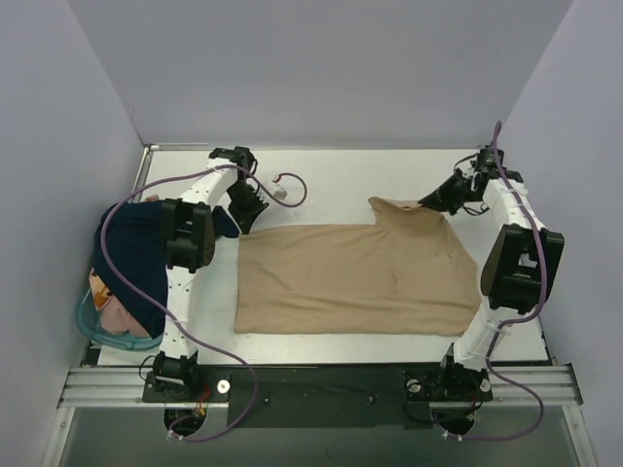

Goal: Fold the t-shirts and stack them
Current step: Grap the side of the flattened tshirt furthest away from the robot with both arms, then fold the other side of the tshirt into a rectangle

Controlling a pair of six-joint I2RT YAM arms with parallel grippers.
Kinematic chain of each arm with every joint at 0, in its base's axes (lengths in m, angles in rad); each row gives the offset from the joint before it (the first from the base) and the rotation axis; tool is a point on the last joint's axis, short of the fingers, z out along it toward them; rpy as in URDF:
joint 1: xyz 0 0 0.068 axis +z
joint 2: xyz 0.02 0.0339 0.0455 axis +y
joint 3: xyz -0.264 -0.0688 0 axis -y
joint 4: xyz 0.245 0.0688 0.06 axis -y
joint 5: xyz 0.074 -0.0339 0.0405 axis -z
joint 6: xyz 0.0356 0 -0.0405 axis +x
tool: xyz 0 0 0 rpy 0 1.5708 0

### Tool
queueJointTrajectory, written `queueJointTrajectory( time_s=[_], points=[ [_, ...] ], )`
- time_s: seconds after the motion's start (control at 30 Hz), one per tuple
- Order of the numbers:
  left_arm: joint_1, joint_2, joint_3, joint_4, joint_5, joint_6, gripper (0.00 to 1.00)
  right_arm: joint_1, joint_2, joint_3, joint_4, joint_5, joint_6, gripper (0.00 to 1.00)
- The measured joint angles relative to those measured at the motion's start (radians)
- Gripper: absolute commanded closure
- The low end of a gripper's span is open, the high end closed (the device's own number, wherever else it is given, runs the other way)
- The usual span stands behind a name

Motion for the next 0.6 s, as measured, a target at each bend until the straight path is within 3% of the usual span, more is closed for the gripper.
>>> queueJointTrajectory(
  time_s=[0.17,0.43,0.6],
  points=[
    [-0.002,-0.094,-0.102,0.057,-0.002,-0.047,1.0,-0.08,-0.148,-0.188,-0.053,-0.032,-0.068,1.0],
    [-0.066,-0.427,-0.404,0.135,-0.056,0.006,1.0,-0.2,-0.414,-0.455,-0.193,-0.056,-0.197,1.0],
    [-0.085,-0.482,-0.451,0.14,-0.09,0.032,1.0,-0.286,-0.5,-0.542,-0.261,-0.055,-0.251,1.0]
  ],
)
